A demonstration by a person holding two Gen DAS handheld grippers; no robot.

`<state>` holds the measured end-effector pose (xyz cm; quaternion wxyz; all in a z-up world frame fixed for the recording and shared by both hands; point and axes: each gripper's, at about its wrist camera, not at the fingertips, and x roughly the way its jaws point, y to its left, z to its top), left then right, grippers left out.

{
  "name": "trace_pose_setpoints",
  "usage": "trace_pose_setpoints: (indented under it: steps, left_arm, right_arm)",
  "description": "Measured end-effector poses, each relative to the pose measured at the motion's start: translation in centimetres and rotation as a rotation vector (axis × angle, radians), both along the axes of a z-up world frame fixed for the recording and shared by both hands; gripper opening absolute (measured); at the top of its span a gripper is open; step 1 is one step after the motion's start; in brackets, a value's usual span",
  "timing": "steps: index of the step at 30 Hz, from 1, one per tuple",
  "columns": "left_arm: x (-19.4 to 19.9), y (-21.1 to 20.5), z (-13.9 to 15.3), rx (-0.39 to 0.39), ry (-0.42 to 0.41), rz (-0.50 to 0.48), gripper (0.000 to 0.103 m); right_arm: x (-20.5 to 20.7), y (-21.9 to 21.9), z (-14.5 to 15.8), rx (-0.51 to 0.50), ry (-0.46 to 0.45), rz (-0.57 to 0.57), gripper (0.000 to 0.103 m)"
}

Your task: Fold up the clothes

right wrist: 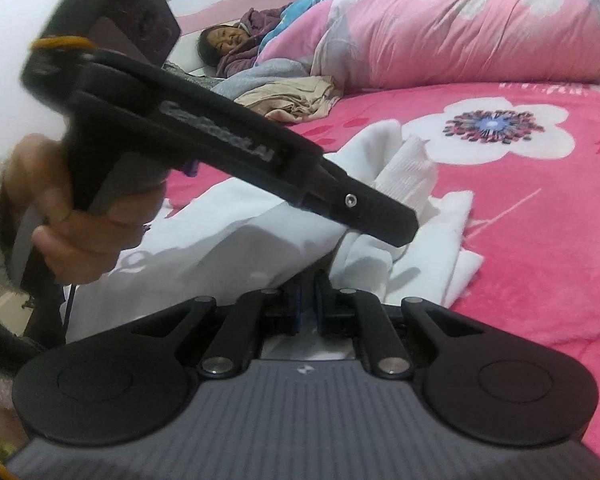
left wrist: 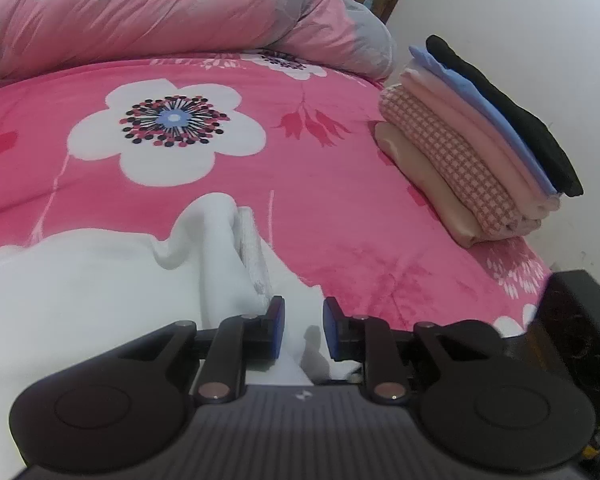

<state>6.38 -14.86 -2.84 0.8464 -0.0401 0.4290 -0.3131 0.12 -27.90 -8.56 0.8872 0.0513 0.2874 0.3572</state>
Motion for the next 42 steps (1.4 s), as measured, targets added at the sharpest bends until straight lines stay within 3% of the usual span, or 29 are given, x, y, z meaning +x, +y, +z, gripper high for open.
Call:
trace_pose_setpoints:
  steps: [6,12,17,19,22,26,29,31,35,42]
  left_arm:
    - [-0.5,0.6,0.5,-0.024,-0.04,0.005,0.025]
    - [-1.0,1.7,1.0,-0.066,-0.09,0.036,0.03]
    - [-1.4,2.6,1.5,-0.081,-0.134,0.073,0.038]
    - [-1.2,2.8,1.4,-0.065,-0.141,0.103,0.047]
    - [-0.7,2.8,1.2,-0.025,-0.141,0.152,0.048]
    - [0.0,3.5,0.7,-0.03,-0.112,0.19,0.049]
    - [0.0,4.5,1.0,-0.056,-0.109,0.233,0.049]
    - [-0.3,5.5,1.4,-0.08,-0.134,0.266,0.058]
    - [-0.9,7.0,2.2,-0.12,-0.192,0.307,0.064]
    - [0.6,5.4,-0.2,-0.131,-0.029,0.232,0.062]
  right_arm:
    - [-1.4,-4.0,1.5,0.088,-0.069,-0.049,0.012]
    - [1.8,-5.2,0.5,0.154,-0.01,-0.099,0.014]
    - [2.4,-4.3,-0.1,0.147,0.02,-0.099,0.014]
    - [2.3,-4.0,0.0,0.141,0.014,-0.098,0.014]
    - [2.2,-4.1,0.0,0.146,0.012,-0.106,0.014]
    - [2.1,-4.3,0.0,0.156,0.007,-0.117,0.014]
    - [2.1,-4.2,-0.1,0.156,0.009,-0.12,0.014]
    - [2.1,-4.3,-0.1,0.158,0.01,-0.122,0.014]
    - [2.2,-4.4,-0.1,0.164,0.013,-0.132,0.014]
    - [2.4,-4.5,-0.2,0.169,0.018,-0.146,0.014]
